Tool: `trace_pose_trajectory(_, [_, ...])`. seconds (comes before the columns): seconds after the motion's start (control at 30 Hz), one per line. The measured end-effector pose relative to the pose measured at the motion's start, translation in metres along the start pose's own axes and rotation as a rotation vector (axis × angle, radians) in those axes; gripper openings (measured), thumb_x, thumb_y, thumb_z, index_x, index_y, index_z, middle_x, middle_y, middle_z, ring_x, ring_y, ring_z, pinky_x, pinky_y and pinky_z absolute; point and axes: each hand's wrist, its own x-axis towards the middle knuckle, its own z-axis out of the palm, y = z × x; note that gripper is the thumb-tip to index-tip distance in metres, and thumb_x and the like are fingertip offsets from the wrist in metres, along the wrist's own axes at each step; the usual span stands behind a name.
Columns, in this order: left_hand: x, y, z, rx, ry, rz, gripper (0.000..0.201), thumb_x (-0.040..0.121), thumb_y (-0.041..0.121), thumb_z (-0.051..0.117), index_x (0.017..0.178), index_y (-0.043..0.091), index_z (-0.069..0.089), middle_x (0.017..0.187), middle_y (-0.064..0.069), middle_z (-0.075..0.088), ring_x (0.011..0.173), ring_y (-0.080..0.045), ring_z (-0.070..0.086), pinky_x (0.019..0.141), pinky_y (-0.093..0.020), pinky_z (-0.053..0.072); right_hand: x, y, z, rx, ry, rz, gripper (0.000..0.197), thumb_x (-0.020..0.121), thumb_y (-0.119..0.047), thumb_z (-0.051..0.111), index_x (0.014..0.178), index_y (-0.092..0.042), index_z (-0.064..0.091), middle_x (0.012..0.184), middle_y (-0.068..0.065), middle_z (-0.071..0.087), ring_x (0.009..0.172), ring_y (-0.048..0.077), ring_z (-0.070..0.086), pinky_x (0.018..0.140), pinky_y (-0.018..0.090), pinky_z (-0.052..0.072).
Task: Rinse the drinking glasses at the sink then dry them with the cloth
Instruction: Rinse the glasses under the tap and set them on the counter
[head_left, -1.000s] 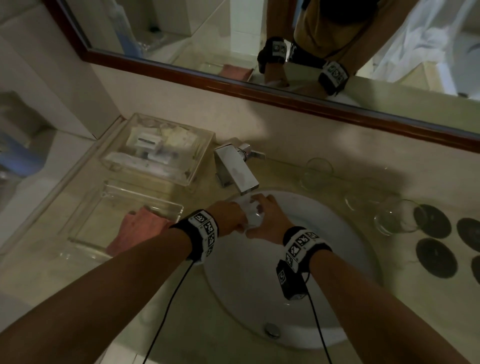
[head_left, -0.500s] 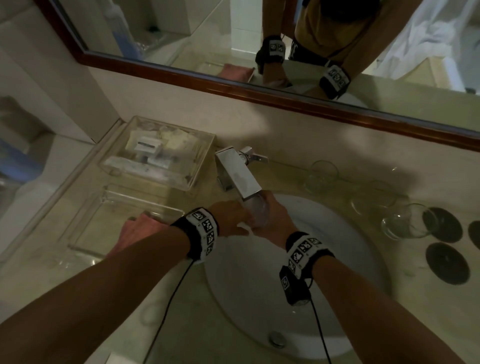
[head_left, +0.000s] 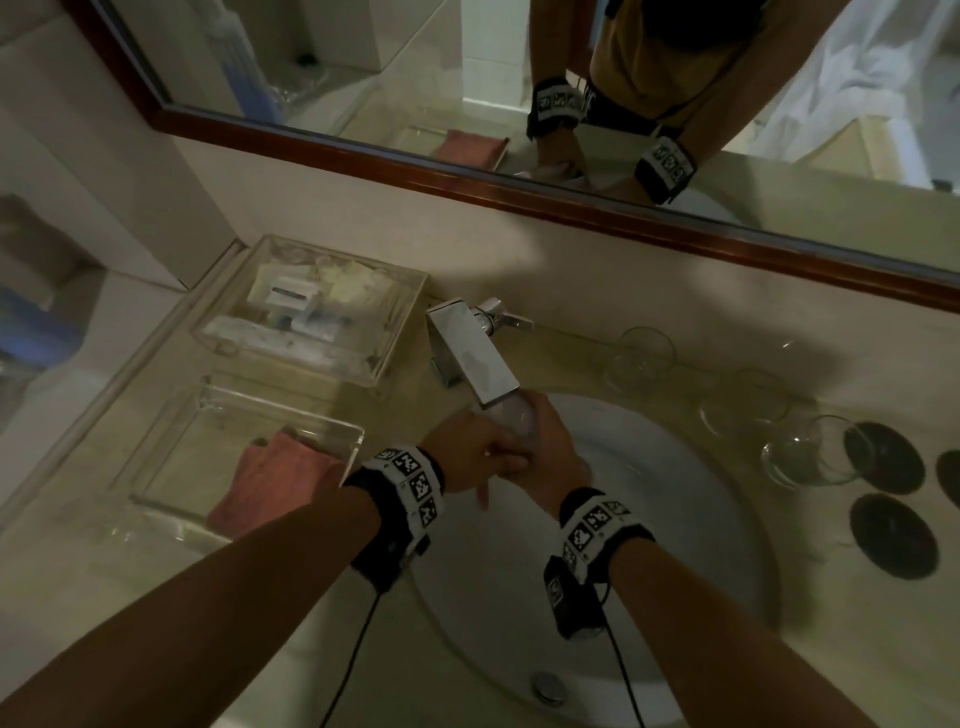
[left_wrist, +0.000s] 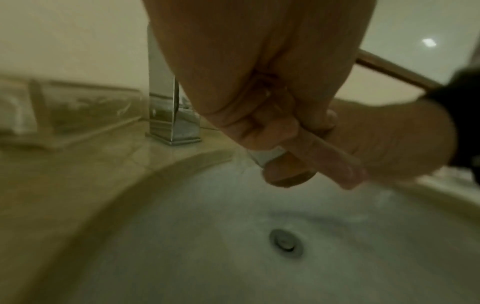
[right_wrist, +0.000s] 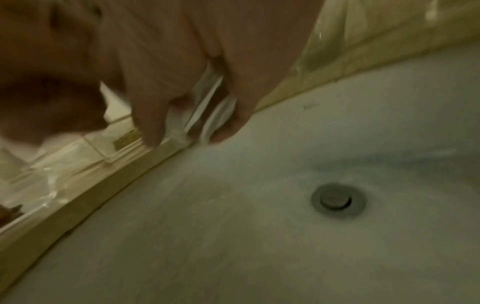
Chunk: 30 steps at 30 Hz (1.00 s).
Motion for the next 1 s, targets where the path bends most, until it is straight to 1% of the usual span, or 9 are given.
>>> trace_pose_trajectory(0.17, [-0.010, 0.014, 0.003, -0.274, 0.058, -0.048, 0.026, 0.091, 0.023, 0.063, 0.115, 0.013, 0.068, 0.108, 0.004, 0.068, 0.052, -0.003, 0.064, 0.048, -0.017, 0.050, -0.002, -0.004, -0.007, -0.097, -0.064, -0.013, 0.071, 0.070, -0.022, 0.081, 0.128, -0.025, 0.040, 0.112, -0.005, 0.054, 0.102, 0.021, 0.059, 0.090, 0.043, 0.054])
trace_pose_trajectory(0.23, [-0.011, 0.006, -0.003, 0.074, -0.055, 0.015, 0.039, 0.091, 0.033, 0.062, 0.124, 0.013, 0.062, 0.120, 0.002, 0.063, 0.082, -0.006, 0.065, 0.076, -0.025, 0.054, -0.001, -0.004, -0.017, -0.339, -0.105, -0.098, 0.085, 0.066, -0.016, 0.086, 0.134, -0.020, 0.035, 0.115, 0.000, 0.058, 0.099, 0.019, 0.061, 0.081, 0.035, 0.055])
trace_pose_trajectory(0.3, [-0.009, -0.005, -0.013, 0.624, -0.229, 0.026, 0.051, 0.093, 0.042, 0.054, 0.136, 0.014, 0.048, 0.140, -0.002, 0.049, 0.122, -0.019, 0.050, 0.105, -0.030, 0.036, 0.001, -0.003, -0.025, -0.422, -0.170, -0.126, 0.085, 0.064, -0.012, 0.086, 0.132, -0.020, 0.036, 0.111, 0.002, 0.061, 0.094, 0.022, 0.063, 0.071, 0.031, 0.053])
trace_pose_trajectory(0.4, [-0.003, -0.008, -0.020, 0.920, -0.318, 0.040, 0.038, 0.099, 0.031, 0.043, 0.132, 0.013, 0.049, 0.141, -0.007, 0.046, 0.133, -0.026, 0.038, 0.108, -0.034, 0.027, 0.002, -0.001, -0.032, -0.450, -0.275, -0.132, 0.082, 0.063, -0.013, 0.086, 0.129, -0.023, 0.038, 0.107, 0.001, 0.062, 0.089, 0.019, 0.063, 0.061, 0.018, 0.046])
trace_pose_trajectory(0.5, [-0.001, 0.000, -0.014, 0.628, -0.249, 0.017, 0.033, 0.100, 0.029, 0.044, 0.124, 0.012, 0.058, 0.128, -0.009, 0.058, 0.110, -0.025, 0.058, 0.093, -0.032, 0.042, 0.003, 0.001, -0.031, -0.390, -0.260, -0.140, 0.087, 0.062, -0.013, 0.088, 0.132, -0.023, 0.037, 0.111, 0.000, 0.063, 0.092, 0.016, 0.064, 0.066, 0.015, 0.051])
trace_pose_trajectory(0.6, [-0.007, 0.001, -0.009, 0.208, -0.185, 0.030, 0.026, 0.097, 0.021, 0.053, 0.116, 0.010, 0.066, 0.115, -0.007, 0.066, 0.065, 0.004, 0.063, 0.072, -0.022, 0.054, 0.002, 0.001, -0.029, -0.343, -0.221, -0.141, 0.091, 0.060, -0.017, 0.091, 0.133, -0.022, 0.038, 0.113, -0.001, 0.063, 0.101, 0.017, 0.064, 0.079, 0.028, 0.054])
trace_pose_trajectory(0.77, [-0.013, 0.012, -0.007, -0.009, -0.128, -0.013, 0.025, 0.095, 0.017, 0.057, 0.112, 0.004, 0.069, 0.112, -0.010, 0.068, 0.047, 0.017, 0.052, 0.057, -0.003, 0.043, -0.004, 0.008, -0.017, -0.357, -0.167, -0.125, 0.092, 0.066, -0.019, 0.086, 0.143, -0.017, 0.035, 0.138, 0.002, 0.049, 0.124, 0.020, 0.050, 0.103, 0.039, 0.044])
trace_pose_trajectory(0.9, [-0.010, 0.027, 0.002, -0.197, 0.047, -0.099, 0.013, 0.094, 0.023, 0.059, 0.087, 0.015, 0.067, 0.063, 0.013, 0.062, 0.045, -0.008, 0.061, 0.045, -0.015, 0.043, -0.013, 0.009, -0.005, -0.116, -0.034, -0.092, 0.050, 0.087, -0.012, 0.065, 0.131, -0.024, 0.045, 0.123, 0.010, 0.056, 0.093, 0.015, 0.059, 0.077, 0.033, 0.053])
trace_pose_trajectory(1.0, [-0.013, 0.032, 0.004, -0.290, 0.103, -0.145, 0.015, 0.093, 0.023, 0.060, 0.102, 0.016, 0.070, 0.052, 0.020, 0.060, 0.034, -0.005, 0.055, 0.044, -0.025, 0.043, -0.012, 0.004, -0.007, -0.077, -0.002, -0.085, 0.031, 0.093, -0.011, 0.058, 0.121, -0.020, 0.047, 0.096, 0.011, 0.061, 0.071, 0.015, 0.063, 0.061, 0.029, 0.054])
